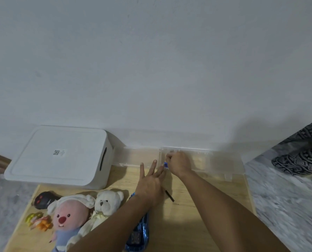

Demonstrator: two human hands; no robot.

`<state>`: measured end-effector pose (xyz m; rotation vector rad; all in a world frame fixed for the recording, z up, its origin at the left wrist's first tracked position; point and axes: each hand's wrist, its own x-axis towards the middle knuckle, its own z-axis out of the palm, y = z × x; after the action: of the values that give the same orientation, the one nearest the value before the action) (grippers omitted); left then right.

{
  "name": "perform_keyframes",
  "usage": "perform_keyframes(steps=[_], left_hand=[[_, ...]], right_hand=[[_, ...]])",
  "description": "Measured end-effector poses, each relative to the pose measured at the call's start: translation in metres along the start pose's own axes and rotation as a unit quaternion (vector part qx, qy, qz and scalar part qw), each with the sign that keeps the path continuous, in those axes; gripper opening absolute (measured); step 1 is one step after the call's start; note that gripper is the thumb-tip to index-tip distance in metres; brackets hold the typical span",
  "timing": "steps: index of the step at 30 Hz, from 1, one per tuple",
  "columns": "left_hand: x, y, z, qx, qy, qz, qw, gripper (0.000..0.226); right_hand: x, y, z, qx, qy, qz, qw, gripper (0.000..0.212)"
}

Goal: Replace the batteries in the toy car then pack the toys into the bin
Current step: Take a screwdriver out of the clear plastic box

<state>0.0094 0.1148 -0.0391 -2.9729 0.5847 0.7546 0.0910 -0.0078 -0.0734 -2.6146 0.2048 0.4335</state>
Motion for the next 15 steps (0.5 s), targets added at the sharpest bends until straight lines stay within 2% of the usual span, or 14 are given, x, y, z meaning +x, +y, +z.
perform_keyframes(steps=[3,5,9,15], left_hand=[[0.000,-0.001,0.001,0.022,-0.018,-0.003,1.000,0.074],[0.001,0.000,0.001,0.030,-0.023,-0.003,0.999,0.075],[0.002,0.001,0.001,0.035,-0.028,-0.007,0.999,0.075],[0.004,0.000,0.002,0.050,-0.035,-0.006,0.998,0.074]], right_hand=[[0.002,0.003,-0.001,-0.099,-0.103,-0.040,0.989,0.029],[0.002,0.003,-0.006,-0.140,-0.143,-0.076,0.977,0.032],[0.004,-0.001,-0.021,-0.153,-0.195,-0.108,0.963,0.034],[0.011,-0.002,-0.029,-0.151,-0.237,-0.105,0.954,0.036]])
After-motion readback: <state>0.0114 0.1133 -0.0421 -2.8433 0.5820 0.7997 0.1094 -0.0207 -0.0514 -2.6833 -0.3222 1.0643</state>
